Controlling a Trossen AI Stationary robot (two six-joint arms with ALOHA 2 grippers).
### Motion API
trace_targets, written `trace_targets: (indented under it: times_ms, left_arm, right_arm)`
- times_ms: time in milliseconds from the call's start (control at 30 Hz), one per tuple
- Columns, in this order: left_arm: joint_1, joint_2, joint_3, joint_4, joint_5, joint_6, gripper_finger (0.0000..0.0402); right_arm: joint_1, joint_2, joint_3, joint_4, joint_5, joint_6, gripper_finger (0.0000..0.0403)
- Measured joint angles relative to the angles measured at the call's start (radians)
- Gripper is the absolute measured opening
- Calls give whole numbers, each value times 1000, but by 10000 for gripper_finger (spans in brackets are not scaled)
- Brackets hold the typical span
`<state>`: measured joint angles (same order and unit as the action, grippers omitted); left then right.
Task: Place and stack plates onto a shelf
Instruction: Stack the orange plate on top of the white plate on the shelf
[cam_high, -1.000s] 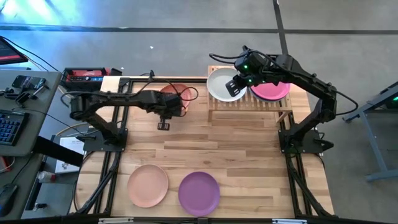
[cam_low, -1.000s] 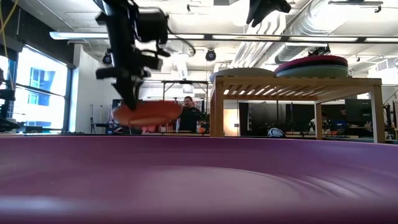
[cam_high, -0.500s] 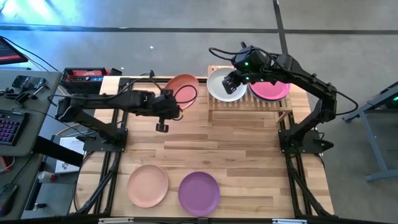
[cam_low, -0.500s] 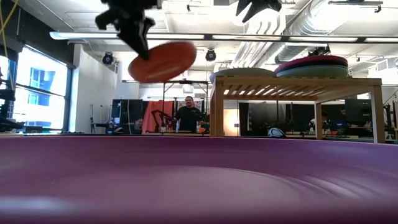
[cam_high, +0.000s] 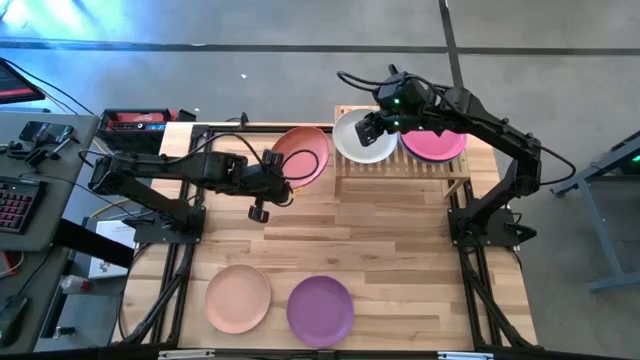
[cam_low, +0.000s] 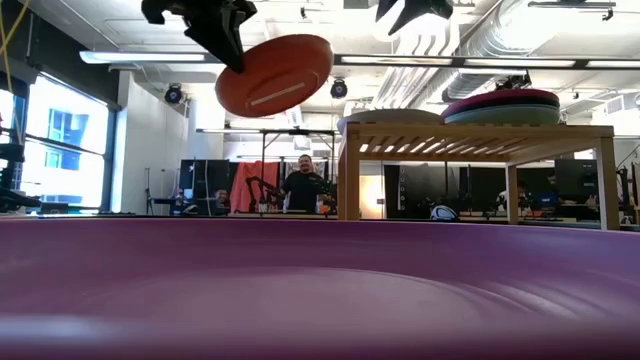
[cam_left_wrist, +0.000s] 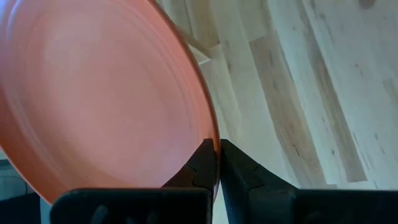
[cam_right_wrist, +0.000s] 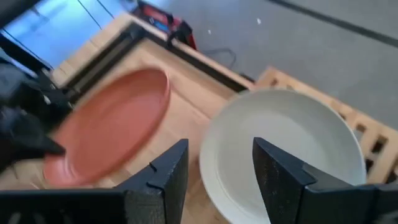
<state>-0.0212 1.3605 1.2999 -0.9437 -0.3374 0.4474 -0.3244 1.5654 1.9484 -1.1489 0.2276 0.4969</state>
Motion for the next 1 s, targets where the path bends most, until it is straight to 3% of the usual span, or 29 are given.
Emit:
trace_targets:
  times_ms: [400,1000]
  left_arm:
    - [-50,0,0,-131,1,-137,1]
    - [-110,1,0,-164,46,-296,1]
  right_arm:
    - [-1,22,0,215,8,-36,156]
    - [45,174,0,196,-82,-26,156]
